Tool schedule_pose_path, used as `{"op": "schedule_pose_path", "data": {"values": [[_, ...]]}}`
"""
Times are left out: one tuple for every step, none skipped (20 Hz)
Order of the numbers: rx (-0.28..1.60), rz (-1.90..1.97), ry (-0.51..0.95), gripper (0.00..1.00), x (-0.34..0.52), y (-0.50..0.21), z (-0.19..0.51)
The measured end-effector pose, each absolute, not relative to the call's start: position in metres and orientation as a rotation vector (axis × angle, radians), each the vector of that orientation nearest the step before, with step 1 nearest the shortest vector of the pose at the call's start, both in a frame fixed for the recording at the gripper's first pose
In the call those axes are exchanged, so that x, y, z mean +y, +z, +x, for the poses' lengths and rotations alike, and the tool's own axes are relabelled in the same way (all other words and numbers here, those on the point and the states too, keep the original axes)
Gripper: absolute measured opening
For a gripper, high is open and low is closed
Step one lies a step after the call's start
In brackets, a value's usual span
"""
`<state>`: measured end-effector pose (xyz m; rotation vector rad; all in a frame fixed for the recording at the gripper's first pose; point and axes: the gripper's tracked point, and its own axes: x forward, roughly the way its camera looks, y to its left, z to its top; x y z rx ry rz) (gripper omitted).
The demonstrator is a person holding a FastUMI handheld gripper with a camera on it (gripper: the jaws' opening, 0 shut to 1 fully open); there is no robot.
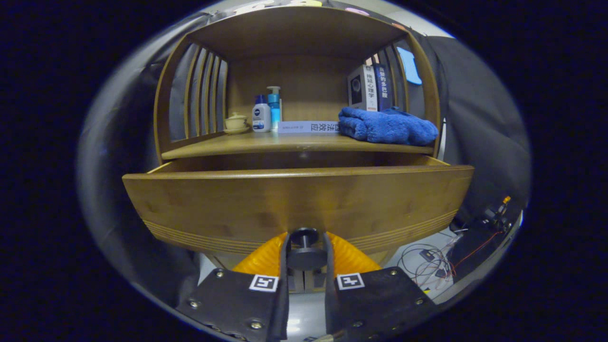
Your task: Pull open the drawer, take out the items inside it, and place them on the countertop above the cabinet.
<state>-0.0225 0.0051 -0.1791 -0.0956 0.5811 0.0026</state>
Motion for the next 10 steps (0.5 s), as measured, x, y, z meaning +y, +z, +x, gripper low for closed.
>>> {"op": "schedule_pose_path", "data": {"values": [[0.592, -0.114, -0.007, 0.31, 0.003, -0.178, -0.032], [0.605, -0.13, -0.017, 0.31, 0.001, -0.177, -0.04], [0.624, -0.145, -0.025, 0.3, -0.002, -0.177, -0.05], [0.641, -0.152, -0.034, 0.31, -0.004, -0.177, -0.058], [0.666, -0.155, -0.04, 0.31, -0.006, -0.181, -0.069], [0.642, -0.137, -0.045, 0.31, -0.005, -0.177, -0.071], [0.648, -0.133, -0.047, 0.31, -0.003, -0.176, -0.079], [0.651, -0.138, -0.051, 0.31, -0.002, -0.174, -0.082], [0.661, -0.145, -0.054, 0.31, -0.001, -0.174, -0.087], [0.664, -0.144, -0.059, 0.31, 0.002, -0.175, -0.088]]}}
